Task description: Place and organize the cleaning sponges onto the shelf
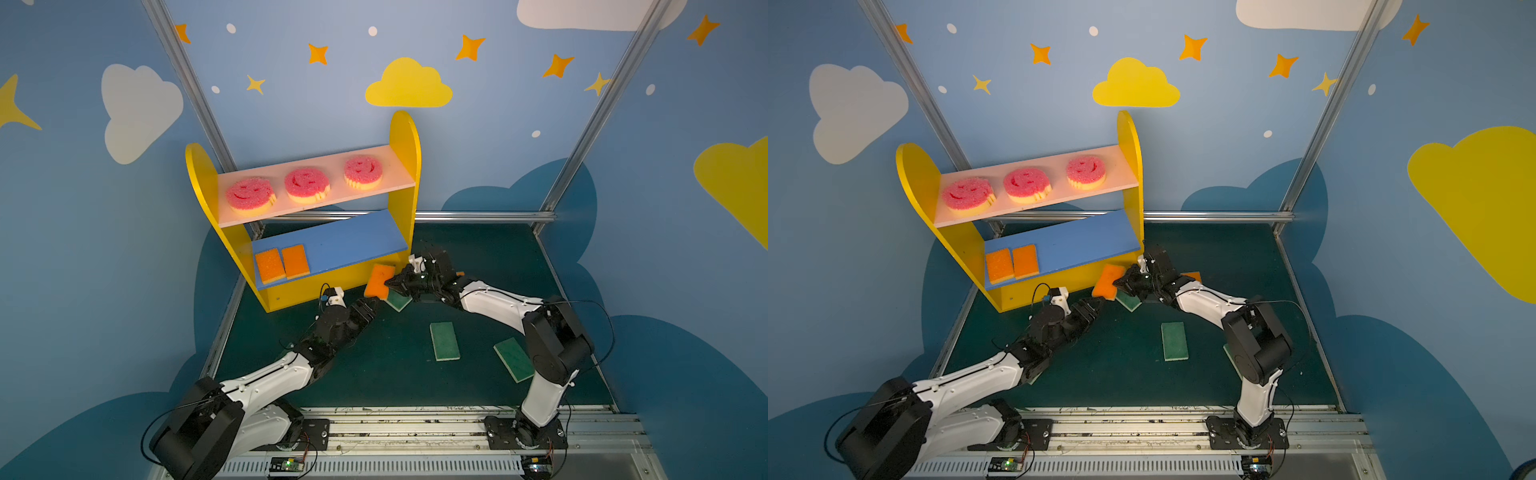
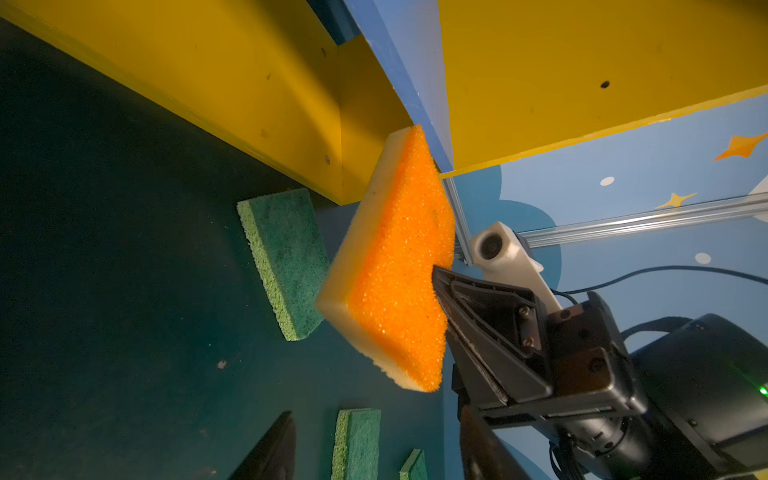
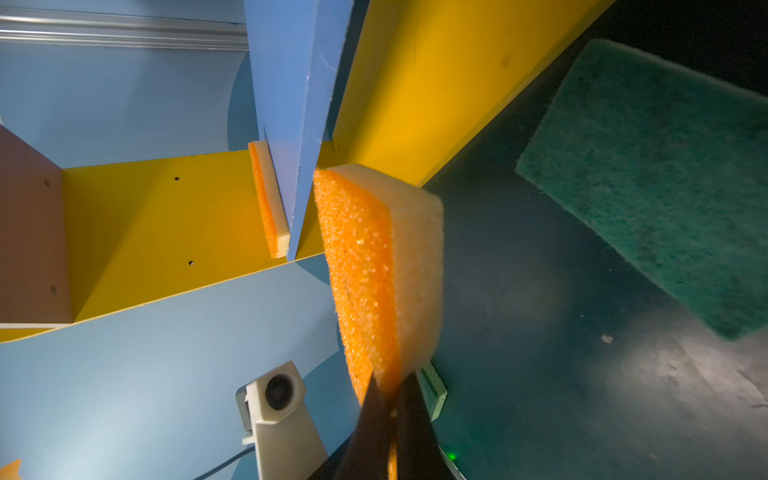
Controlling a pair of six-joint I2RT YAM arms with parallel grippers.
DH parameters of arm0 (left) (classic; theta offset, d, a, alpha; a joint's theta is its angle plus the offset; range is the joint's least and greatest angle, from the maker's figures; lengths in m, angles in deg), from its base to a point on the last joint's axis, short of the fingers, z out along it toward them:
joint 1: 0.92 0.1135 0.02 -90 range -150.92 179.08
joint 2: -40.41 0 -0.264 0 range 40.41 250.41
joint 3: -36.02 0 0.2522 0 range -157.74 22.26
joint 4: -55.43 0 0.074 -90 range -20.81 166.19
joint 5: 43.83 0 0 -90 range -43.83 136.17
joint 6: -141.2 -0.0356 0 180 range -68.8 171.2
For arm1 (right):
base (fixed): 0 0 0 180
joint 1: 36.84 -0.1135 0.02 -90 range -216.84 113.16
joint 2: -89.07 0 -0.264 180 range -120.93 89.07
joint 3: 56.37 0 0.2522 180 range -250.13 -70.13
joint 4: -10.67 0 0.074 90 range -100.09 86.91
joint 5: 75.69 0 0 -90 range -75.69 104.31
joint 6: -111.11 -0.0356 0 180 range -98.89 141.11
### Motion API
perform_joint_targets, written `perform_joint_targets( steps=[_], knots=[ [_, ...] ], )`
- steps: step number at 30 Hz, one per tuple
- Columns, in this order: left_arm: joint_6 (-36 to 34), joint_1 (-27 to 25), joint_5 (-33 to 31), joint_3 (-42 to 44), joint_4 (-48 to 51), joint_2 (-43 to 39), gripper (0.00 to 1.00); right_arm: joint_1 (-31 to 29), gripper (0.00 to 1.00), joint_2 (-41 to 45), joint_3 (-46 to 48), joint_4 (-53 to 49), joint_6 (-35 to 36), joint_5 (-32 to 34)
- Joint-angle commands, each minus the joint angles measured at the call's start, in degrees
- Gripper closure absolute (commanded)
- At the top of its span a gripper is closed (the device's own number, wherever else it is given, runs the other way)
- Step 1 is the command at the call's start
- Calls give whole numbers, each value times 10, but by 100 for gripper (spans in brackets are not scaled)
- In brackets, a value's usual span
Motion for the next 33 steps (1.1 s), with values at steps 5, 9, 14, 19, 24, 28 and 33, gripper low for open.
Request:
perform_joint_targets(
  steps=[5, 9, 14, 19, 24, 28, 33],
  knots=[
    [-8, -1, -22, 1, -14, -5, 48, -11, 100, -7, -11, 14, 5, -24],
    [-14, 0, -30, -3, -8, -8, 51, -16, 100, -4, -6, 16, 7, -33],
    [-14, 2, -39, -2, -9, -7, 57, -19, 100, 4, 9, 28, -1, -35],
    [-19, 5, -47, -5, -7, -13, 70, -21, 100, 11, 20, 31, -3, -37],
    [-22, 14, -54, -7, 7, -28, 80, -23, 100, 17, 34, 41, -7, -38],
    [-25, 22, -52, -10, 22, -39, 97, -23, 99, 21, 37, 41, -4, -38],
    [-28, 28, -55, -8, 28, -58, 97, -20, 74, 21, 27, 29, 7, -43]
  ],
)
